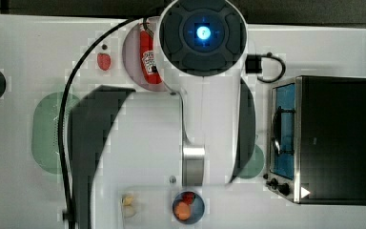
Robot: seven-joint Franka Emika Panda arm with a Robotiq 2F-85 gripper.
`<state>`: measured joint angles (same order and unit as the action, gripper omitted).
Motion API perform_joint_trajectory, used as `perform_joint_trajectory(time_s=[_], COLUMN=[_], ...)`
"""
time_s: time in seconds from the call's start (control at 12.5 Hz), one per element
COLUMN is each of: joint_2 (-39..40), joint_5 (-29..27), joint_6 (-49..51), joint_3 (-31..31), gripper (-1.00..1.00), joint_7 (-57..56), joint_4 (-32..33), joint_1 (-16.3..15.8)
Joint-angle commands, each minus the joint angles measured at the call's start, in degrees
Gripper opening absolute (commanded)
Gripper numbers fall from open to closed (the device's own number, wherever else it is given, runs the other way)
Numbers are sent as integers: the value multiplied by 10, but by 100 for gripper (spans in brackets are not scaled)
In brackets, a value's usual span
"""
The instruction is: Drag strainer left to right.
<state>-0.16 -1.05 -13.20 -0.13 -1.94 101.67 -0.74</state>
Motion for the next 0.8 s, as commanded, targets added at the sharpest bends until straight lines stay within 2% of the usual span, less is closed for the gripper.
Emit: perform_joint_trajectory(time_s=[0.08,0.24,0.56,0.8], joint_2=[-248,-246,-216,-170], joint_5=[8,2,-20,-20], joint_6=[111,110,100,67], joint_3=[-19,-11,69,167], gripper=[59,100,100,100], joint_7=[89,92,142,287], joint_4=[143,143,143,143], joint_1=[21,18,-3,-13])
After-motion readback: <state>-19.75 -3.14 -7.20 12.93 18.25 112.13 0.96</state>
